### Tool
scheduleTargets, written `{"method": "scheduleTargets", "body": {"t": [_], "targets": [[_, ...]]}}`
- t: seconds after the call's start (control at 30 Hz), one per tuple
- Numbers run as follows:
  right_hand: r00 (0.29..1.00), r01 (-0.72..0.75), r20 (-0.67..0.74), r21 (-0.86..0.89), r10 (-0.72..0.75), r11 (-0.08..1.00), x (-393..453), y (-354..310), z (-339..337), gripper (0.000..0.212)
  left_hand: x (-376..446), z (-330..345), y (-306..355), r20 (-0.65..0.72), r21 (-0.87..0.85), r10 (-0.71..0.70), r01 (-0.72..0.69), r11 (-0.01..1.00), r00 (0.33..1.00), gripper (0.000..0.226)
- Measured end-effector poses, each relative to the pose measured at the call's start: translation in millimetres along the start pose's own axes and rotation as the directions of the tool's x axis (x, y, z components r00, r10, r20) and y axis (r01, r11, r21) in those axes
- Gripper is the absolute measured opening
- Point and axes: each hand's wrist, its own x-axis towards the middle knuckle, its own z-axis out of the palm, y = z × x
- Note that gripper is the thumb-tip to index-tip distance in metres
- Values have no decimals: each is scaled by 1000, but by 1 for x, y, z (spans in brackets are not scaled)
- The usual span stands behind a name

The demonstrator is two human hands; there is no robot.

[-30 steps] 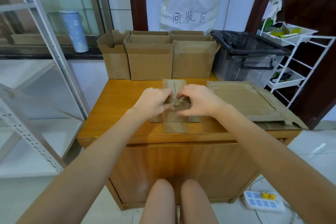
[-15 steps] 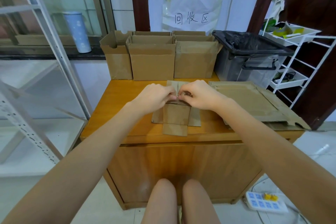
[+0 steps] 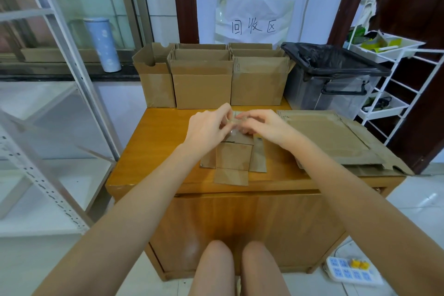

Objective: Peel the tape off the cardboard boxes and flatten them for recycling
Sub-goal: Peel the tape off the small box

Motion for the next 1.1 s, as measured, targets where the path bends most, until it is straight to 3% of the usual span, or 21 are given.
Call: {"method": "scheduleTargets", "body": {"t": [0.07, 0.13, 0.3, 0.43, 0.57, 0.77, 0.87, 1.0, 1.1], "targets": [[989, -148, 24, 216, 146, 965, 0, -2, -7, 31, -1, 0, 1, -1, -18, 8, -8, 1000, 1000, 17], [986, -165, 35, 283, 162, 945, -1, 3, -11, 30, 0, -1, 0, 31, -44, 33, -32, 999, 999, 14], [993, 24, 119, 42, -29, 999, -6, 15, -16, 34, -1, -4, 0, 134, -131, 53, -36, 991, 990, 12], [993, 76, 96, -17, -74, 997, -5, 12, -11, 36, -3, -3, -2, 144, -190, 28, 0, 982, 989, 13], [989, 138, 79, -139, -128, 981, -4, 5, -3, 24, -4, -1, -4, 162, -199, 16, 17, 980, 987, 18], [994, 105, 34, -175, -101, 979, 0, -3, 4, 3, -3, 0, -15, 246, -372, 1, 94, 923, 969, 38], [995, 98, 4, -245, -100, 965, 5, -2, 10, 9, -4, -4, -17, 281, -489, 14, 130, 863, 960, 48], [990, 70, -102, -213, -93, 975, 6, 6, 18, 8, -5, -9, -20, 370, -639, -35, 281, 716, 928, 30], [978, 116, -146, -202, -147, 973, 2, 10, 24, 16, -7, -9, -23, 312, -610, 7, 194, 768, 950, 28]]}}
